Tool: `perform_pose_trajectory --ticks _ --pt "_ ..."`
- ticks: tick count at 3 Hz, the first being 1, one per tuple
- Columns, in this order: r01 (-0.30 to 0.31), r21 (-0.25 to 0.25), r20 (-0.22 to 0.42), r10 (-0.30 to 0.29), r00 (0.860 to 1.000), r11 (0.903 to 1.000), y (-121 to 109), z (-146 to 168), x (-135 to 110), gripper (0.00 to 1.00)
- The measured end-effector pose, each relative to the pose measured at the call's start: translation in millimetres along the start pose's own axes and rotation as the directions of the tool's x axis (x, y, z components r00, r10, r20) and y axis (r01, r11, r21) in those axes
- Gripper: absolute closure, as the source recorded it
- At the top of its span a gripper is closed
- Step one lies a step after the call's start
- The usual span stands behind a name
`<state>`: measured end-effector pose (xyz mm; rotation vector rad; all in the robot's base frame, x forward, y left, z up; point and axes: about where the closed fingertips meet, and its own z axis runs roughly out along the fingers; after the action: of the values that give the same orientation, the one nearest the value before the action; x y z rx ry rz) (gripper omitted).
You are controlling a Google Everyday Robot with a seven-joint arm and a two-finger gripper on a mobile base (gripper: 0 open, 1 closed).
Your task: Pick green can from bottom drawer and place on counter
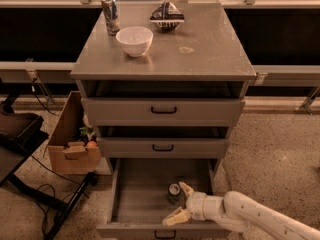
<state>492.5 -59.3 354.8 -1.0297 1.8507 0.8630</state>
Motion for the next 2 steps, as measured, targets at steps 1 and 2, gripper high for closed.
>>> perform_pose_trajectory --ticks 1,2 --pt "-0.054 0.005 0.014 0.054 0.998 0.9985 -7.0 29.7 27.8 0.00" --pt "-0.033 0.007 0.014 0.033 0.999 0.9994 -3.0 32.2 27.7 0.00"
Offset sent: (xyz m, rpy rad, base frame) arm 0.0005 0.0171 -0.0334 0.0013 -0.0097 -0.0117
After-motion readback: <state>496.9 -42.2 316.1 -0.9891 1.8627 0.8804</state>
